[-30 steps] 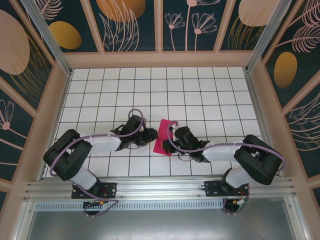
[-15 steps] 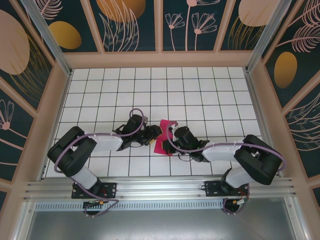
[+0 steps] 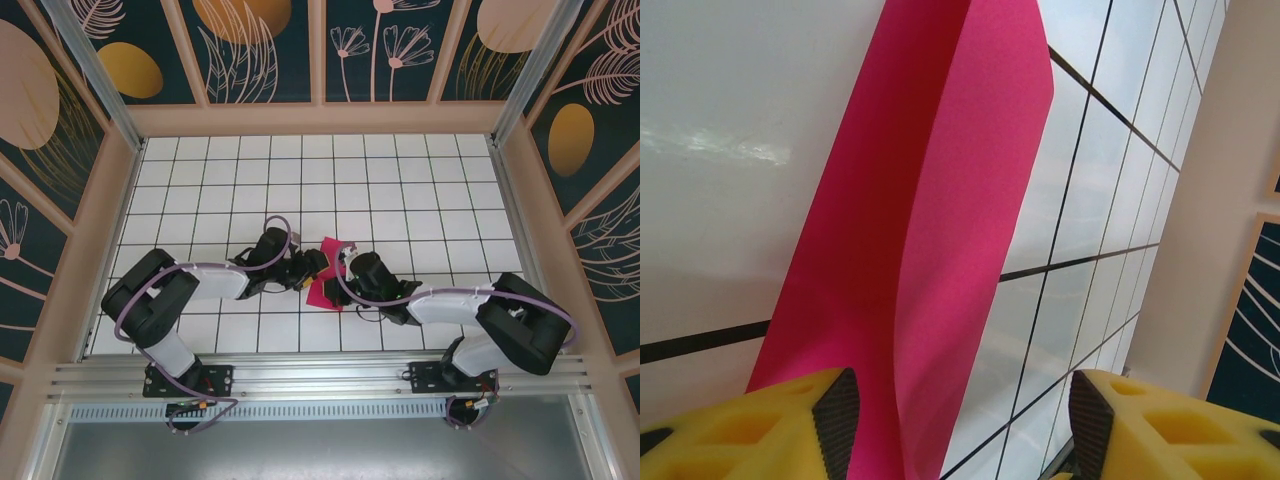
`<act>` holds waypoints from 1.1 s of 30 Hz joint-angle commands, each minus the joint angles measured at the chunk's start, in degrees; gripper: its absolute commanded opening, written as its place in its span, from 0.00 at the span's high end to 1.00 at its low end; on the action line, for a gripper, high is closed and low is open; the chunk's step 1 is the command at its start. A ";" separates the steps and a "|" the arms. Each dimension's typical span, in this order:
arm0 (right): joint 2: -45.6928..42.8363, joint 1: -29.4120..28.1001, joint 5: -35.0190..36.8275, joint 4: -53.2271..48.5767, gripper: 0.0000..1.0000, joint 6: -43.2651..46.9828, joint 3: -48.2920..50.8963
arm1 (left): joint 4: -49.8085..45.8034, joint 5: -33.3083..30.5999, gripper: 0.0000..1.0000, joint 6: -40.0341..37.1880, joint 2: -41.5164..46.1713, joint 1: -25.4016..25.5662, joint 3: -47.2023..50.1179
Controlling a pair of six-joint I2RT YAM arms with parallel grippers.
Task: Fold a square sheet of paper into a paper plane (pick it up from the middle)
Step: Fold the triangle a second time at the center of the table.
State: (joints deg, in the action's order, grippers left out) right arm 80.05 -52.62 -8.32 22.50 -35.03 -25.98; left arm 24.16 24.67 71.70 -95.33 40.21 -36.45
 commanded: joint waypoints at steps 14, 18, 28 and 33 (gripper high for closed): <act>-2.13 -2.21 4.70 -14.49 0.64 4.05 -5.13 | 4.45 3.85 0.68 0.91 -2.57 0.39 -3.01; -2.59 -5.12 8.74 -19.32 0.62 5.64 -8.20 | 3.99 4.33 0.71 0.56 -2.57 0.38 -3.32; -11.06 -8.33 14.20 -19.43 0.47 4.90 -4.57 | 3.93 4.75 0.70 0.28 -4.21 0.38 -4.07; -11.10 -13.28 26.31 -19.52 0.36 6.59 -3.60 | 3.96 5.29 0.70 0.33 -3.73 0.36 -4.42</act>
State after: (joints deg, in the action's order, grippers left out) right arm 69.17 -62.87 9.87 2.68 -30.35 -30.26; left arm 27.00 28.58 72.66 -98.70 40.29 -39.44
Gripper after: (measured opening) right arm 0.624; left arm 0.301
